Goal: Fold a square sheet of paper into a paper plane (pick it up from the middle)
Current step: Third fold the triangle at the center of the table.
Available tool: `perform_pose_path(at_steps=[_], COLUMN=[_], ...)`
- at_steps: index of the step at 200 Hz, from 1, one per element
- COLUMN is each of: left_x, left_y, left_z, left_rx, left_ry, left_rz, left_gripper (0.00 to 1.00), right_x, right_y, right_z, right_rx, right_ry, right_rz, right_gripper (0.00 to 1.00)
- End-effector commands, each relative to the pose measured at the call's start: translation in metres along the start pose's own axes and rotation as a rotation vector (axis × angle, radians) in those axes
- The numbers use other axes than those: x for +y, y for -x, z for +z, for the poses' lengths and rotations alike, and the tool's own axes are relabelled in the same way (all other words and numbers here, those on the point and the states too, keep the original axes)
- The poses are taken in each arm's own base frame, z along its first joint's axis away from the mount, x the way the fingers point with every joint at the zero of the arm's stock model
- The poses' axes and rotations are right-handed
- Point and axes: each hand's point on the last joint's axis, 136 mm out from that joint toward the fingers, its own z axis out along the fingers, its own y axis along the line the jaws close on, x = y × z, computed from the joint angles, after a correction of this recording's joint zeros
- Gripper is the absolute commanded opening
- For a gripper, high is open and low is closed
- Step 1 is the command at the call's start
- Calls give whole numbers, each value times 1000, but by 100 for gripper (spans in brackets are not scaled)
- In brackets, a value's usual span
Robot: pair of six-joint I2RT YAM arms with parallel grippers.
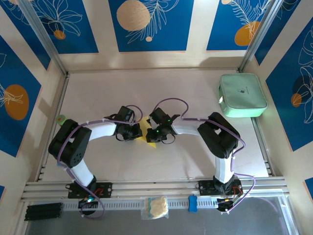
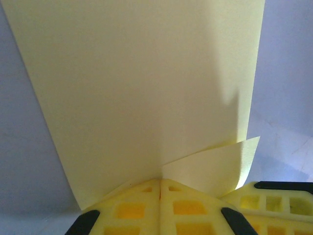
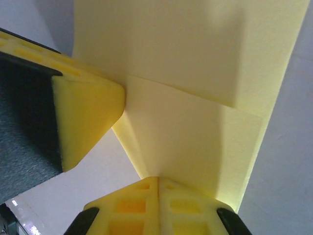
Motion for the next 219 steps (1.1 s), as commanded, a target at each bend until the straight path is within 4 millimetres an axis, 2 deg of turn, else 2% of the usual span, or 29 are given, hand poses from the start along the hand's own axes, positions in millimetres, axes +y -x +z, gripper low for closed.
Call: perform_pose_path(at_steps=[1,35,64,89,122,150,190,219], left_x=[37,44,47,48,48,43,41,41], left_y=[-17,-20,-20,-20,-19,-18,-18,-19], left_z=[9,11,12,12,12,12,13,13], left_rx=[51,59,59,57,54,52,59,60], left_ry=[156,185,194,199,201,180,167,164], left_rz=[-37,-47,-52,-57,-56,-48,-48,-50], left_gripper=[5,4,3,3,3,3,3,3], right_x=[-19,-43,-56,-60,-52,-43,1,12], right_y=[-21,-63,-87,-99,-104,-95,-40,-21], right_z=[5,3,-2,-8,-17,-28,-52,-33], right_rx=[58,130,168,179,169,122,-47,-39], right_ry=[-36,-68,-90,-87,-46,-26,58,75], right_rz=[36,42,52,57,34,5,-78,-76], right_gripper=[0,0,0,0,0,0,0,0])
